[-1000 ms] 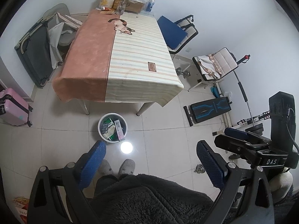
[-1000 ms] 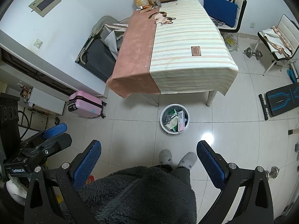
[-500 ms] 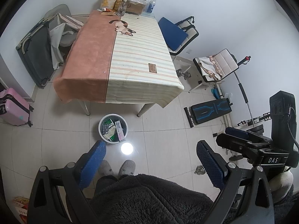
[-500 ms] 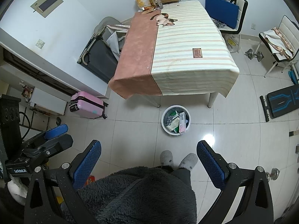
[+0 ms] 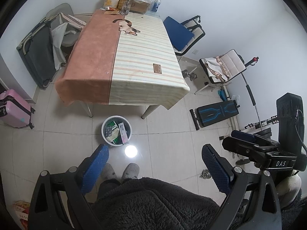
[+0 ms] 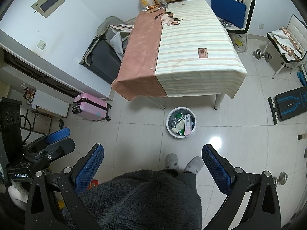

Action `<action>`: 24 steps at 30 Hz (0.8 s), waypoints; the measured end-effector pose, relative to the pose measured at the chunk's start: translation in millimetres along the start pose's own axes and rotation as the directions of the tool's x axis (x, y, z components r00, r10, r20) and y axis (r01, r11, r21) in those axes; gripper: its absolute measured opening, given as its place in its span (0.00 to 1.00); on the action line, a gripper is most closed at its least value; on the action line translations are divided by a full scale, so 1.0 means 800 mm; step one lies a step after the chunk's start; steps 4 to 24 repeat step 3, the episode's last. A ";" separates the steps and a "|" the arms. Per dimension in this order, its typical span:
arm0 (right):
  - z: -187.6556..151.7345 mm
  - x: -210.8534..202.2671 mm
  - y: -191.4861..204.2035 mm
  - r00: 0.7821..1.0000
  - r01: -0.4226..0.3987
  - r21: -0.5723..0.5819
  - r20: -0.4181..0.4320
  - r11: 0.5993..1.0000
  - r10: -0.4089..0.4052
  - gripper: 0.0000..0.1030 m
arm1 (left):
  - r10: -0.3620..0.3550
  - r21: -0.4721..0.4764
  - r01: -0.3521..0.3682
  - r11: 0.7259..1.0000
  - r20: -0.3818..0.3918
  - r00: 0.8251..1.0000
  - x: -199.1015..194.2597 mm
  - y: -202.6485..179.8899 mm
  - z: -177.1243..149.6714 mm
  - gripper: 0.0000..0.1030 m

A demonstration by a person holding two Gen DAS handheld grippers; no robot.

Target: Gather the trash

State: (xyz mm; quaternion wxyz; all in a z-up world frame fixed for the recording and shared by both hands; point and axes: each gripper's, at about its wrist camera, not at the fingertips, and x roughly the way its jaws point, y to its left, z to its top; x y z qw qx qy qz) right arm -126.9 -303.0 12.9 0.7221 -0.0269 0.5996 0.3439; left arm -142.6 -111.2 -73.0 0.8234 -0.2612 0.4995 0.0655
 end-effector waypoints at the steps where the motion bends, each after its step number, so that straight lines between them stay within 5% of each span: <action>1: 0.000 0.000 0.000 1.000 -0.002 0.001 -0.002 1.000 0.002 1.00 | 0.000 -0.002 0.000 1.000 0.001 1.000 0.000 0.000 0.000 0.96; 24: 0.001 -0.001 -0.001 1.000 -0.003 -0.001 -0.003 1.000 0.003 1.00 | 0.003 -0.001 -0.003 1.000 0.003 1.000 -0.001 -0.002 0.002 0.96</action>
